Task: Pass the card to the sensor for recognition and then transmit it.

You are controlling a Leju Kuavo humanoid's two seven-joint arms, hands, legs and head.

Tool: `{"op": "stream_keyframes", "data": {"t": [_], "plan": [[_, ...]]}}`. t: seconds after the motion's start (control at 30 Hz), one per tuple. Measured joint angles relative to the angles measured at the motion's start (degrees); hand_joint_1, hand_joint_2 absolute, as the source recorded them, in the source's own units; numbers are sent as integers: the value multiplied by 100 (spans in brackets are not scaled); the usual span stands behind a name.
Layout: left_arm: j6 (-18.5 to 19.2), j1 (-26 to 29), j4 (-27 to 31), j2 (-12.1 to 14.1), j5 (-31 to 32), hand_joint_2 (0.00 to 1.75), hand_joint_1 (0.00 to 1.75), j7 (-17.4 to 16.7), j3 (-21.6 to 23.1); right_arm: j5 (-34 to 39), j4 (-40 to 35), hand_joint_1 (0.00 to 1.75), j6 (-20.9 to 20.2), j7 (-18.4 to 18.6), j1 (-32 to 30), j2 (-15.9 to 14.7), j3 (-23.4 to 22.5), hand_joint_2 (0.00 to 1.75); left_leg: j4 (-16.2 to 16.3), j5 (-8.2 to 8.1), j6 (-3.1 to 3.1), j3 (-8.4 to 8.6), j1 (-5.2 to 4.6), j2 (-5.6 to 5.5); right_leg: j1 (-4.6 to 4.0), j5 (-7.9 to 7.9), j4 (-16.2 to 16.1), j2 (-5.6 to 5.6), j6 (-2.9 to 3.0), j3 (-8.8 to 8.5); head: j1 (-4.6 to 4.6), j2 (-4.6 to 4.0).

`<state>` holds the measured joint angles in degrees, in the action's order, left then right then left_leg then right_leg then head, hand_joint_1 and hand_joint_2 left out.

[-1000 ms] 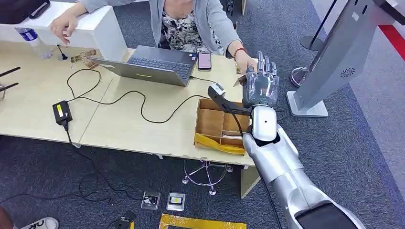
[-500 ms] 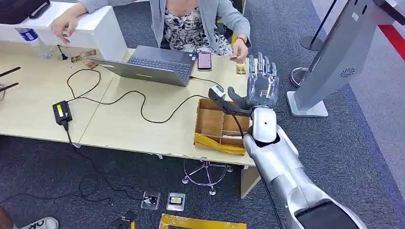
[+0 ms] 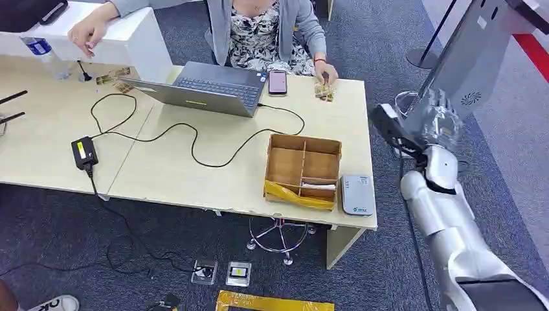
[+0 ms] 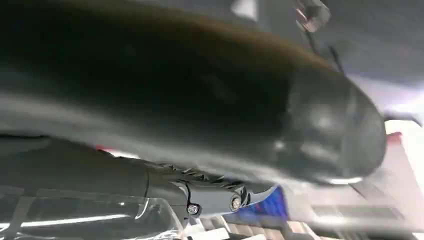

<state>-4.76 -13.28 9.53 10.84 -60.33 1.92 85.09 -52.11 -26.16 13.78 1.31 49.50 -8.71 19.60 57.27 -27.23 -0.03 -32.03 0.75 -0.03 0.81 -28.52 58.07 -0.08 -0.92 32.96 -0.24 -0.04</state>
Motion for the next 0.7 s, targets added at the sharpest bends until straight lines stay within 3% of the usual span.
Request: {"op": "stream_keyframes", "data": {"t": [0.07, 0.2, 0.37, 0.5, 0.6, 0.7], "plan": [[0, 74, 0, 17, -63, 0, 0, 70, 0, 436, 164, 0, -498, 15, -166, -505, -350, 0, 1, -2, 4, -1, 1, -19, -1, -3, -7, -26, -3, -9, 0, 0], [-4, 267, 0, 26, -212, 0, 0, 188, -9, 1140, 439, 0, -768, 0, -856, -1525, -1027, 0, 0, -17, 25, -14, 0, -31, 0, -5, -11, -41, -7, -13, 4, 0], [-22, 304, 2, 55, -390, 0, 0, 192, -28, 1656, 669, 0, -809, -26, -1859, -2261, -1737, 0, -2, -32, 22, -11, 2, -14, -2, -14, -14, -25, -8, -10, 0, 0], [-66, 322, 2, 83, -588, 0, 0, 192, -90, 2150, 833, 0, -693, -127, -2470, -2408, -2238, 0, -6, -37, 15, 6, 11, 16, -10, -14, -14, 7, -7, -11, -2, 0], [-206, 344, 4, 83, -1291, 0, 0, 175, -328, 2403, 1008, 0, -381, -314, -3199, -2421, -2758, 0, -8, -36, 15, 3, 14, -44, -14, -38, -11, -54, -9, -40, 9, 0], [-278, 397, 4, 101, -1740, 0, 0, 151, -577, 2615, 1093, 0, -223, -325, -3550, -2316, -2968, 0, -10, -39, 10, 6, 12, -4, -13, -32, -7, -13, -2, -25, -2, 0]]}}
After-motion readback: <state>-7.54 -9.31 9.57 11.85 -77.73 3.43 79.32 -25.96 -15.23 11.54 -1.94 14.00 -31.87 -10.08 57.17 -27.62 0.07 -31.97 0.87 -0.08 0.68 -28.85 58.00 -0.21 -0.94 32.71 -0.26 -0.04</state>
